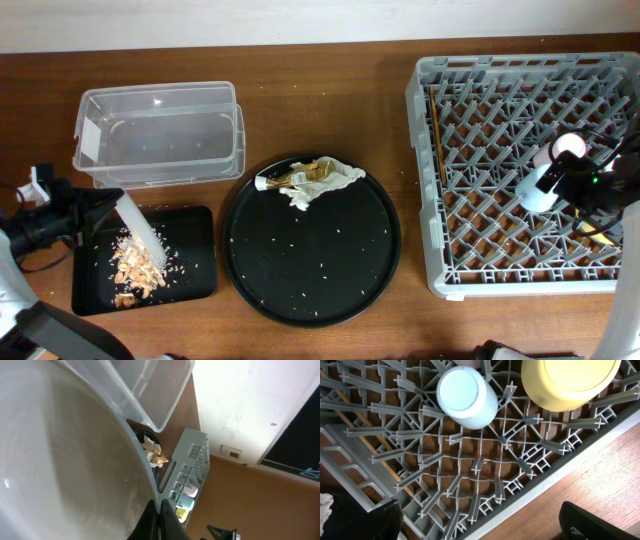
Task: Sort waste into correct bins and load items into the dishwasher rack
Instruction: 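Tilt the plate with the left gripper to dump food scraps onto the black tray, then carry the emptied plate back and set it on the round black tray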
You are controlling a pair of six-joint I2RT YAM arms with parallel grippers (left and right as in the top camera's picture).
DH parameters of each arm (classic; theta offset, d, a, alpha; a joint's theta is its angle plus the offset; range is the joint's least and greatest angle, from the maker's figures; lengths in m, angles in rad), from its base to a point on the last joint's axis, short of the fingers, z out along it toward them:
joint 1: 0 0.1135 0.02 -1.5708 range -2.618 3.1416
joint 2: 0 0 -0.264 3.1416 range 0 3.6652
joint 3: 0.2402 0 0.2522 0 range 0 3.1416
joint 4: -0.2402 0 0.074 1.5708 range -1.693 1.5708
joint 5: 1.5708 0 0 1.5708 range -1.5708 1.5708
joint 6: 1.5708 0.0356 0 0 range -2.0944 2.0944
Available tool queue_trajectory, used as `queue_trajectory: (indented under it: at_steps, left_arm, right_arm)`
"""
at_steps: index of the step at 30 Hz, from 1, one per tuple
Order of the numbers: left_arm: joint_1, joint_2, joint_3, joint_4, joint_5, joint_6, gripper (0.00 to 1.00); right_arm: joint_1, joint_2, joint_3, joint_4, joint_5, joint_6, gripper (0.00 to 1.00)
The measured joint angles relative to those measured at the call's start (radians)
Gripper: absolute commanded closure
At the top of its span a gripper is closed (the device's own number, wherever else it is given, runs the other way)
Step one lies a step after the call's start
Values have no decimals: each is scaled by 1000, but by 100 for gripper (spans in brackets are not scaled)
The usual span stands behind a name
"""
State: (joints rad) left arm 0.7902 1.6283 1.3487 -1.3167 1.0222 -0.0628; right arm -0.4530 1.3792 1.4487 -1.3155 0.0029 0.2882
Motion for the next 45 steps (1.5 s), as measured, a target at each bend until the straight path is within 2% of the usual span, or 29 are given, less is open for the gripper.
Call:
queue_trajectory:
  at_steps: [7,10,17,20,24,29,31,39,43,45]
  left_arm:
    - [3,0,-3,-31,34,20,99]
    - [3,0,-5,8,60,31,99]
    - [12,0,-6,-43,77,52,99]
    - [12,0,-8,15,70,56,99]
    - [14,0,-8,-87,63,81,99]
    - [9,-1,-8,-311,63,217,99]
    - [-11,-12,-8,-364,64,300,99]
    - [-158,-152,-9,-366,66,363,99]
    - [-320,-240,-9,-312,61,366,99]
    - [-422,-277,-9,-252,43,331,99]
  right_arm:
    - [0,0,0,0,0,0,2]
    - [0,0,0,0,0,0,2]
    - [0,0,0,0,0,0,2]
    - [0,0,0,0,0,0,2]
    - [0,0,0,0,0,0,2]
    - [0,0,0,0,0,0,2]
    - [0,0,0,0,0,0,2]
    - [0,0,0,0,0,0,2]
    - [0,0,0,0,0,0,2]
    - [0,0,0,1,0,0,2]
